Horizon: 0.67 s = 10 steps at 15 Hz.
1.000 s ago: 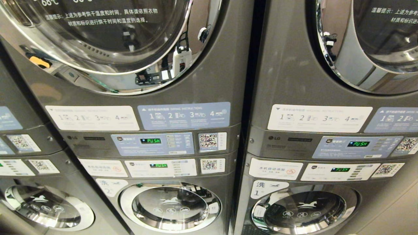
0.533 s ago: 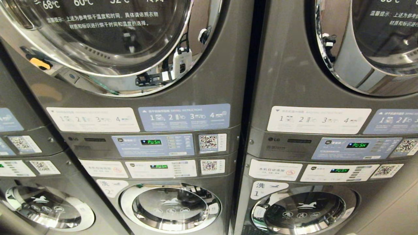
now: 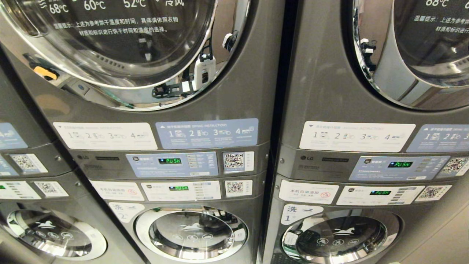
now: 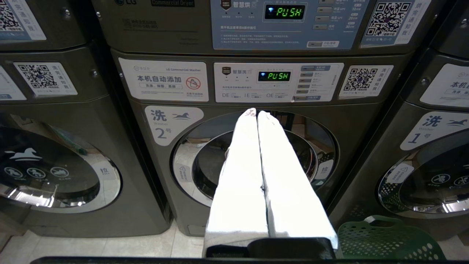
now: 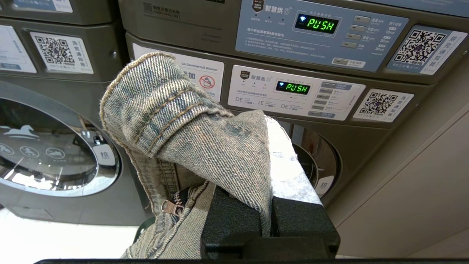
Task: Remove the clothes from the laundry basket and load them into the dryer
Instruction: Take the clothes out of the basket
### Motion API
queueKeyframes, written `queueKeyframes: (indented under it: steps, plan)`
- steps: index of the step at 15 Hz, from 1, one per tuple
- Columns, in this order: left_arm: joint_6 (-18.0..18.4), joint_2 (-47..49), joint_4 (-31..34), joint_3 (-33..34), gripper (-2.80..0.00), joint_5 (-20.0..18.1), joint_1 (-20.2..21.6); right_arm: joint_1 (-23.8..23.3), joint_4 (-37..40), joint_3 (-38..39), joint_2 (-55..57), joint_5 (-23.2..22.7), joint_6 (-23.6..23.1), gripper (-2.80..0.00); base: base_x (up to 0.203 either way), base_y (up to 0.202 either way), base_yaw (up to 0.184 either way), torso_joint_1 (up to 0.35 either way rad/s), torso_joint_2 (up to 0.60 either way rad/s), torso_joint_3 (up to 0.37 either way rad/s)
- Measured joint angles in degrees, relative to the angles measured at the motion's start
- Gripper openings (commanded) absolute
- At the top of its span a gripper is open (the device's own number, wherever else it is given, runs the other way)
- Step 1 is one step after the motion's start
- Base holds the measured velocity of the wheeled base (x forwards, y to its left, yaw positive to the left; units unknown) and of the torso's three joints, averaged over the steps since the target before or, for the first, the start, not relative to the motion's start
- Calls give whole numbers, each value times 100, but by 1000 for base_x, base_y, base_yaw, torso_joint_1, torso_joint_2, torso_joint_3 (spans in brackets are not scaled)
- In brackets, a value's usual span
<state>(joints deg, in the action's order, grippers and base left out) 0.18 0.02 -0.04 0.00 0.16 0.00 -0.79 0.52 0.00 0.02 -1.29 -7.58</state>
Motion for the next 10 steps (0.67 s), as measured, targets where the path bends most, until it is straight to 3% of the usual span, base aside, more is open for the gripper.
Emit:
queueKeyframes:
  steps: [10]
  plan:
    - [1, 0, -1, 0, -280, 0, 0, 0, -1, 0, 0, 11, 12, -280, 0, 0, 0, 19, -39, -17]
